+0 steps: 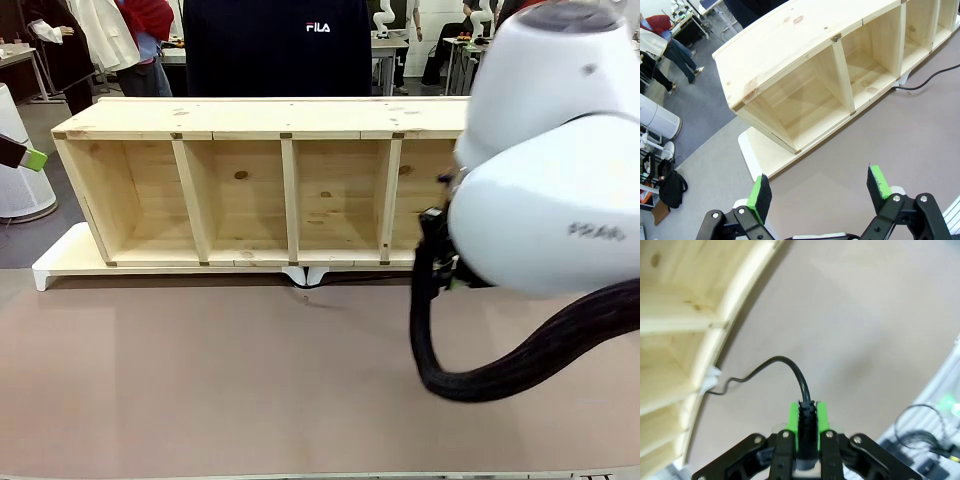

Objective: Perform cable management.
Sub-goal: Pull the grasped Power Cable to the location of the Power Strip.

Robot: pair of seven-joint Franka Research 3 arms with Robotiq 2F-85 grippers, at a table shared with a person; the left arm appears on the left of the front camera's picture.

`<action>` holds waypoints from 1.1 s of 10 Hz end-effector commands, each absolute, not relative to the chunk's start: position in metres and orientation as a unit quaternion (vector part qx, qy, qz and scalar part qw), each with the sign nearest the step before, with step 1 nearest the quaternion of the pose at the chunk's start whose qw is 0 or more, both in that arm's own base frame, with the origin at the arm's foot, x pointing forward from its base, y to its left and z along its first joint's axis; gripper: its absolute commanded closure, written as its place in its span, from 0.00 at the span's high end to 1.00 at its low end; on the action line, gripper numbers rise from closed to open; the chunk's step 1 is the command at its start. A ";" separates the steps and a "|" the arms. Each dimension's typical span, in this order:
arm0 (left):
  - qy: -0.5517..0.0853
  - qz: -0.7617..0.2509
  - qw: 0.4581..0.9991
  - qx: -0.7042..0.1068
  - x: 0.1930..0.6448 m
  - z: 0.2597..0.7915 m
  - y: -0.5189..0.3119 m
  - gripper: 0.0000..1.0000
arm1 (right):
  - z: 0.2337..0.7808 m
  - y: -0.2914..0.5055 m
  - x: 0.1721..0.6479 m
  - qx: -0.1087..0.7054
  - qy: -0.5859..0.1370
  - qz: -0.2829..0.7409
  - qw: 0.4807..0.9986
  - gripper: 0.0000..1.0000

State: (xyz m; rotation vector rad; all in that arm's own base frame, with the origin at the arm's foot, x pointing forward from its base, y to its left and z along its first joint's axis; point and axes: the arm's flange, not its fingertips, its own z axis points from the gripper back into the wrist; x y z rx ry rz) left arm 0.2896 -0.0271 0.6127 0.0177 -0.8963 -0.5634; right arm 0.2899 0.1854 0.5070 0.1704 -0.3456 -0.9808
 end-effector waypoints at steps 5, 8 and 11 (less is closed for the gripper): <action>-0.433 -0.267 0.861 0.009 0.292 0.613 -0.027 1.00 | 0.461 0.047 0.267 0.067 -0.180 -0.535 0.823 0.17; -0.433 -0.267 0.861 0.009 0.292 0.613 -0.027 1.00 | 0.458 0.015 0.297 0.072 -0.203 -0.542 0.813 0.17; -0.433 -0.267 0.861 0.009 0.292 0.613 -0.027 1.00 | 0.459 -0.006 0.330 0.045 -0.274 -0.523 0.806 0.17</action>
